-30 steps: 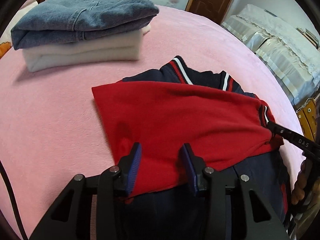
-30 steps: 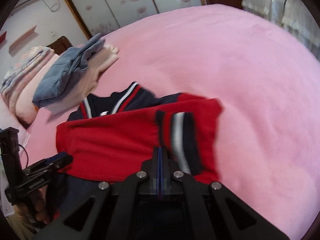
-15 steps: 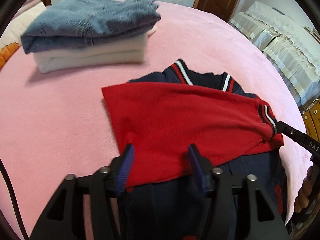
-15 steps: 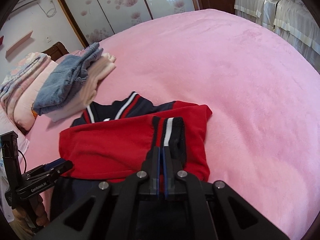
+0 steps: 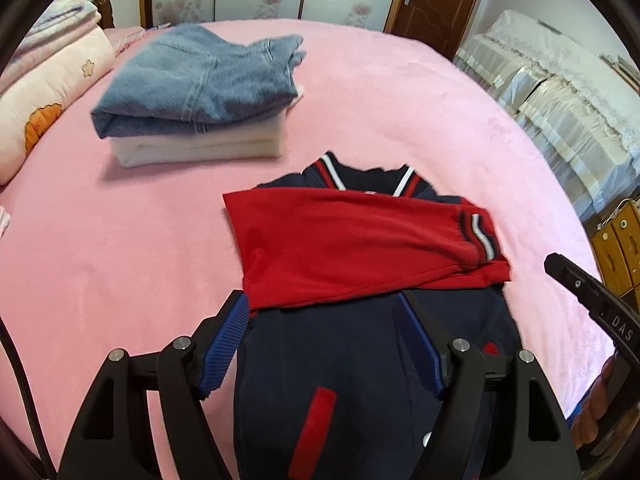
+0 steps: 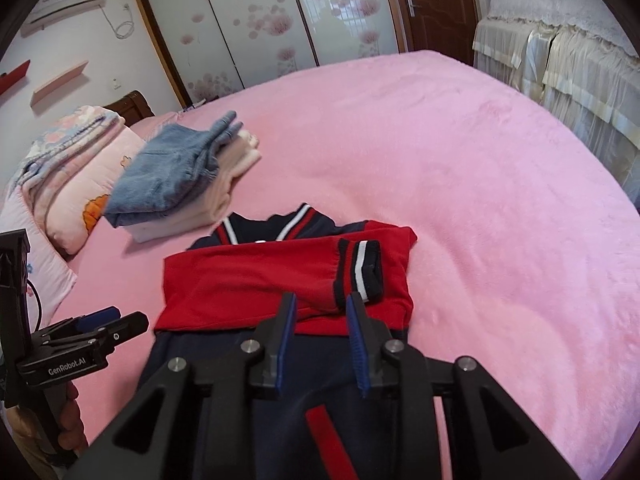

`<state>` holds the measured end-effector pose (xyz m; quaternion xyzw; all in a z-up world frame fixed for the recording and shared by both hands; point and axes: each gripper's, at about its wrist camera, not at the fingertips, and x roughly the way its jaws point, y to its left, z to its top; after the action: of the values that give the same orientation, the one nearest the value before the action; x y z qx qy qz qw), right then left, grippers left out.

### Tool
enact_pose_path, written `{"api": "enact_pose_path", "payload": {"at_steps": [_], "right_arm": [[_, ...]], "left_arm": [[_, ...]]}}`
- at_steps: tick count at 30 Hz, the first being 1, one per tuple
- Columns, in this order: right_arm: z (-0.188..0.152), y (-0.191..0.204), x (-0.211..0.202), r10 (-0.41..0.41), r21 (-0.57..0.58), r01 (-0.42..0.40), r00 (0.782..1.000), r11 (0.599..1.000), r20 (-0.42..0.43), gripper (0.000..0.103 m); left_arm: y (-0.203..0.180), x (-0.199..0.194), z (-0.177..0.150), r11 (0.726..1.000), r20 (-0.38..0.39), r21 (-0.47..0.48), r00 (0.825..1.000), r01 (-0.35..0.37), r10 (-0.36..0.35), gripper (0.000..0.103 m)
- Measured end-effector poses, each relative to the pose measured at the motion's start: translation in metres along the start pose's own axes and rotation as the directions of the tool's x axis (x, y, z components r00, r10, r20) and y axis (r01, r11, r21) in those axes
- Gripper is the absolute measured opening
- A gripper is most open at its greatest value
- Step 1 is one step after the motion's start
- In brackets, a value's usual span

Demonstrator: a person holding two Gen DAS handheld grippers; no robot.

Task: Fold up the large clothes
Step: 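Open the right gripper and lift both tools off the folded sleeves, then grasp the striped hem of the jacket with both grippers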

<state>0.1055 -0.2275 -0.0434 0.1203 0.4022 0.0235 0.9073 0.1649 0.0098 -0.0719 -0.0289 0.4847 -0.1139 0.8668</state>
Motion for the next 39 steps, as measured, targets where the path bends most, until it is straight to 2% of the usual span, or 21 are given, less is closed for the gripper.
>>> {"api": "enact_pose_path", "payload": {"at_steps": [9, 15, 22, 28, 35, 39], "right_arm": [[-0.018, 0.018, -0.065, 0.013, -0.034, -0.010, 0.998, 0.999, 0.069, 0.026], [-0.049, 0.019, -0.089, 0.012, -0.058, -0.008, 0.998, 0.998, 0.061, 0.039], [-0.094, -0.002, -0.093, -0.027, -0.054, 0.025, 0.999, 0.998, -0.036, 0.040], [-0.132, -0.029, -0.090, -0.071, -0.046, 0.066, 0.991, 0.997, -0.114, 0.040], [-0.167, -0.067, -0.061, -0.027, 0.061, 0.042, 0.972, 0.997, -0.233, 0.040], [-0.177, -0.080, -0.048, 0.023, 0.107, 0.006, 0.964, 0.994, -0.265, 0.040]], "left_arm": [[-0.010, -0.067, -0.028, 1.000, 0.048, -0.003, 0.999, -0.009, 0.009, 0.074], [-0.016, -0.088, -0.066, 0.999, 0.037, 0.043, 0.999, -0.018, 0.017, 0.074], [0.003, -0.081, -0.114, 0.998, -0.029, 0.053, 0.999, -0.036, 0.038, 0.074], [0.038, -0.060, -0.148, 0.998, -0.112, -0.030, 0.993, -0.046, 0.042, 0.074], [0.076, -0.030, -0.177, 0.987, -0.174, -0.163, 0.984, -0.004, -0.025, 0.074], [0.083, -0.023, -0.188, 0.980, -0.147, -0.194, 0.986, 0.045, -0.075, 0.074]]}}
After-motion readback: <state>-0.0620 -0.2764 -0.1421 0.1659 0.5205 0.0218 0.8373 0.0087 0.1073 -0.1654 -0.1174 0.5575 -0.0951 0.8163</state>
